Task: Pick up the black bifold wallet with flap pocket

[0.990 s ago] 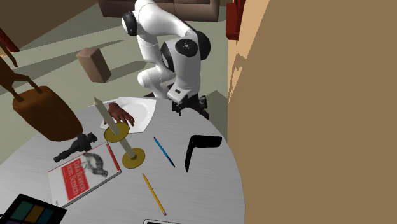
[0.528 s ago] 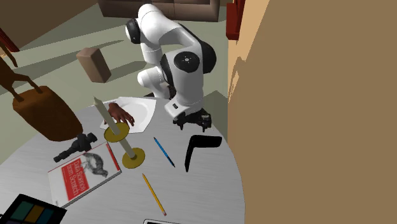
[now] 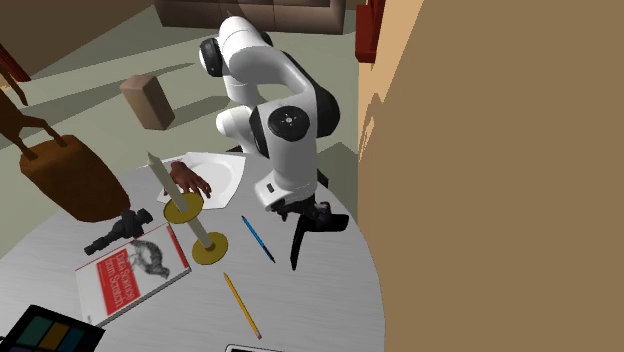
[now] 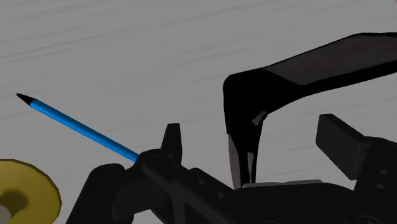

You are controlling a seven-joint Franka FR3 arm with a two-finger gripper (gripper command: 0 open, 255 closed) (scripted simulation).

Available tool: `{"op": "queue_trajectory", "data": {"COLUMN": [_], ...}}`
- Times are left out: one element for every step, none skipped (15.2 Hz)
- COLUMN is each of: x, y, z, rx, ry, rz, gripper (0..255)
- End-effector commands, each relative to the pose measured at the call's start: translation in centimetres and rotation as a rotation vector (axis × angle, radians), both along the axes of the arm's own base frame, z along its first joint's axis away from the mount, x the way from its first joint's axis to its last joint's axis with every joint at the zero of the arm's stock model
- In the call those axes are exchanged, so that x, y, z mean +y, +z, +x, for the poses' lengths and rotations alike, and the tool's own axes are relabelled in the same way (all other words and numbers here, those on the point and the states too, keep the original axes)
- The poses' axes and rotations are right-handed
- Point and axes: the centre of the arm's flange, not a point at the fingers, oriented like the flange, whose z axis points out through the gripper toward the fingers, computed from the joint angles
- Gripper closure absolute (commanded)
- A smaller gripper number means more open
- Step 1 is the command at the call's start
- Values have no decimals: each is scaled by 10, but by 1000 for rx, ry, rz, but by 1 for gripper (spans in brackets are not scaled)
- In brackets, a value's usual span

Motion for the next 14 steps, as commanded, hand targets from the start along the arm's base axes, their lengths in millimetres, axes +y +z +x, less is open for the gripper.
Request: {"op": "queue_trajectory", "data": {"x": [0, 0, 0, 0, 0, 0, 0, 0, 0, 0, 0, 0, 0, 0], "y": [-11, -16, -19, -19, -19, -19, -19, -19, -19, -19, -19, -19, -19, -19], "z": [0, 0, 0, 0, 0, -1, 0, -1, -1, -1, -1, -1, -1, 0], "rx": [-1, -1, -1, -1, 0, 0, 0, 0, 0, 0, 0, 0, 0, -1], "ry": [-1, -1, -1, -1, -1, -1, -1, -1, -1, -1, -1, -1, -1, -1], "rz": [0, 0, 0, 0, 0, 0, 0, 0, 0, 0, 0, 0, 0, 0], "gripper": [0, 0, 0, 0, 255, 255, 255, 255, 255, 255, 255, 255, 255, 255]}}
